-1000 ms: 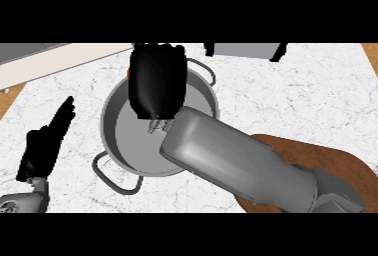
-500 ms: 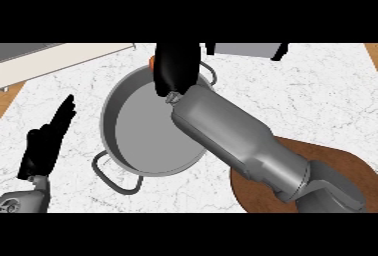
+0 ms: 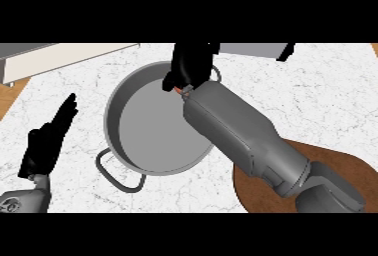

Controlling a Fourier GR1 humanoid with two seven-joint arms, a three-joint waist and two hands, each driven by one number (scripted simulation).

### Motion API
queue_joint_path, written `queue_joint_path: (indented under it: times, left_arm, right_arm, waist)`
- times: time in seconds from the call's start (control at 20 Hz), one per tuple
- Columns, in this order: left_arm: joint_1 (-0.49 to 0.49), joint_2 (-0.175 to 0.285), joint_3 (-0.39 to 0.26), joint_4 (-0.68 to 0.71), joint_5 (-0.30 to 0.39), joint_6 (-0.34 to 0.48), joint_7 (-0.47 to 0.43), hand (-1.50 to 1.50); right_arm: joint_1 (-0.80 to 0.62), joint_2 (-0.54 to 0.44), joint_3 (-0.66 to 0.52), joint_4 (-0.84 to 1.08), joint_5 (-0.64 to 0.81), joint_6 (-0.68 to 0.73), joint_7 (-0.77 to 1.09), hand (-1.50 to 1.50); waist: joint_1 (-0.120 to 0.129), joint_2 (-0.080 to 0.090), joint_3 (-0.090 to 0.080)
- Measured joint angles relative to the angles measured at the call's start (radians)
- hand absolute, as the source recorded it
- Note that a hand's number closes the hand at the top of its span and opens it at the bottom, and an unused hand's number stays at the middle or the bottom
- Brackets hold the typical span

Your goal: Pick the squash from the cutting board and place it in the pot

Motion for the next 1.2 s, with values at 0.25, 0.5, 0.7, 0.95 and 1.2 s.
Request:
queue_joint_path:
  times: [0.25,0.5,0.7,0.95,1.2]
  left_arm:
    - [-0.015,-0.001,0.001,0.003,0.001,-0.002,0.008,0.0]
    - [-0.008,-0.004,0.003,0.005,-0.001,0.001,0.007,0.0]
    - [0.017,0.001,0.02,-0.003,0.009,-0.001,0.002,0.0]
    - [0.049,-0.002,0.035,-0.015,0.008,0.009,0.005,0.0]
    - [0.08,0.012,0.062,-0.059,0.016,0.007,0.033,0.0]
  right_arm:
    - [-0.017,-0.001,-0.009,0.006,-0.052,-0.139,-0.091,-1.5]
    - [-0.017,-0.002,-0.046,-0.06,-0.107,-0.324,-0.174,-1.5]
    - [0.014,-0.003,-0.04,-0.119,-0.198,-0.398,-0.223,-1.5]
    - [0.08,-0.002,0.001,-0.216,-0.331,-0.443,-0.288,-1.5]
    - [0.204,-0.001,0.038,-0.345,-0.374,-0.481,-0.357,-1.5]
  waist:
    - [-0.001,-0.001,0.001]
    - [-0.009,-0.006,0.001]
    - [-0.025,-0.013,0.001]
    - [-0.058,-0.022,0.001]
    - [-0.098,-0.031,0.002]
